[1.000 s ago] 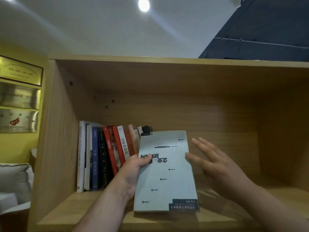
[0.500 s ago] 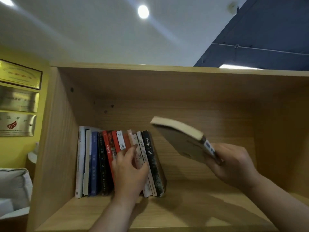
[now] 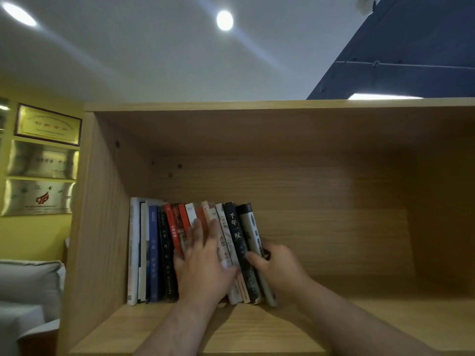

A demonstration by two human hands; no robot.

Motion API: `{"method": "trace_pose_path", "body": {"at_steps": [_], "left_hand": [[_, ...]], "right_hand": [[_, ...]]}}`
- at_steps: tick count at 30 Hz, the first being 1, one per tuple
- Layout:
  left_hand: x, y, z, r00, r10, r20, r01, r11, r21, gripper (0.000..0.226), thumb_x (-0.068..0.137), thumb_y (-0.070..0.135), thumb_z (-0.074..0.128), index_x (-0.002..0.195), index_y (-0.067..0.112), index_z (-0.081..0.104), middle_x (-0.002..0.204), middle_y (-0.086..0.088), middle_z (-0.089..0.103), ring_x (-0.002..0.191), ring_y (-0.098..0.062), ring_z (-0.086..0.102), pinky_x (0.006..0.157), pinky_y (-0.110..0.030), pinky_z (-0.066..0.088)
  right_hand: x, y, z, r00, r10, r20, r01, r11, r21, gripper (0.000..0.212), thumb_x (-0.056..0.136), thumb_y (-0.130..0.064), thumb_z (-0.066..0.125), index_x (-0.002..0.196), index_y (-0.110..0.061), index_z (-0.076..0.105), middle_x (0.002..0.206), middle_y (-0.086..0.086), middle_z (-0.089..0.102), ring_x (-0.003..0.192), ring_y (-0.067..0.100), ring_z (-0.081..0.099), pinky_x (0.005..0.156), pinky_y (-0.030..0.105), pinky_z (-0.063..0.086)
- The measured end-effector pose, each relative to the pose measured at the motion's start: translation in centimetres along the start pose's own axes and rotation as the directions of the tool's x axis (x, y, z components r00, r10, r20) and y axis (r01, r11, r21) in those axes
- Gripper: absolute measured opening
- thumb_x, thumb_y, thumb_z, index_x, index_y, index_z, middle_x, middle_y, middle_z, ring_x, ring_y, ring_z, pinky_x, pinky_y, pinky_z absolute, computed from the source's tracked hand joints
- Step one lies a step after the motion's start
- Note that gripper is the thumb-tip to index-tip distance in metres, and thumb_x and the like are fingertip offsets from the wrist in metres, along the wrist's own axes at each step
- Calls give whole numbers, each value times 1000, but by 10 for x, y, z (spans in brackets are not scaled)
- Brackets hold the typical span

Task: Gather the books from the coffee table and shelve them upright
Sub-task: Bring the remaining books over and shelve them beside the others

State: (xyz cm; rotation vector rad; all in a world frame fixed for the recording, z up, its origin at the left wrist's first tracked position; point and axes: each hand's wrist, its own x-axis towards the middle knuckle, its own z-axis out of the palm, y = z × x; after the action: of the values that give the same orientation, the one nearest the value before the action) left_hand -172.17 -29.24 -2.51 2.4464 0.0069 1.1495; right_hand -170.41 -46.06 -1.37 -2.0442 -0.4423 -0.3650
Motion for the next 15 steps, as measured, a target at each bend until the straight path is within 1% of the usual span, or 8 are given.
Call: {"method": "trace_pose_path", "body": {"at_steps": [2,3,4,6,8,12,14,15], "left_hand": [[3,-12,-5,987,-145,-74,137,985,-104,126,73,70,70,155,38,-21,167,-7,-18,154,-32,-11,123,-59,9],[6,-20,-8,972,-222,-77,209,967,-144,129,69,73,71,156,36,-19,167,-9,-15,154,-35,-8,123,-61,11],[8,-27,-9,962,-267,-57,253,951,-175,131,67,74,72,156,36,-15,167,-10,-12,154,-37,-6,122,-62,13],[11,-36,-9,966,-258,-16,250,946,-206,126,67,72,74,158,37,-6,169,-10,-6,154,-38,-4,121,-65,13],[12,-35,-7,976,-219,-17,210,955,-210,120,70,68,74,159,36,1,169,-5,-4,154,-37,-4,121,-66,10],[13,-29,-8,982,-184,-39,173,965,-197,113,75,65,71,160,34,3,169,-1,-2,155,-32,0,120,-67,9],[12,-29,-11,983,-181,-35,172,967,-190,107,77,64,68,159,35,6,169,1,2,155,-30,4,121,-65,11],[12,-31,-14,983,-174,-51,162,969,-184,98,80,62,66,158,37,12,168,2,9,154,-29,11,121,-63,15]], "right_hand": [[3,11,0,965,151,213,-194,961,199,24,95,-54,58,114,-40,63,109,0,75,99,17,73,84,38,61],[5,18,-1,927,211,309,-288,931,227,35,92,-63,56,115,-38,66,113,3,76,106,23,72,94,44,58],[6,23,-3,896,254,365,-340,920,194,46,91,-67,52,116,-33,69,115,4,76,110,24,71,102,47,53],[9,26,-3,882,285,375,-353,927,127,50,96,-64,44,117,-27,69,117,3,74,112,22,69,109,46,48],[10,24,1,893,268,361,-329,937,119,48,100,-60,37,122,-26,64,120,3,71,112,20,67,108,44,48],[19,26,15,887,242,394,-340,919,200,57,98,-65,33,138,-32,56,122,0,71,113,18,66,102,40,49],[20,26,16,891,219,398,-292,947,134,61,99,-67,24,147,-34,44,121,-7,65,113,12,61,101,36,46],[20,27,16,893,215,395,-270,959,88,66,98,-69,20,150,-35,40,125,-7,63,117,13,58,106,37,42]]}}
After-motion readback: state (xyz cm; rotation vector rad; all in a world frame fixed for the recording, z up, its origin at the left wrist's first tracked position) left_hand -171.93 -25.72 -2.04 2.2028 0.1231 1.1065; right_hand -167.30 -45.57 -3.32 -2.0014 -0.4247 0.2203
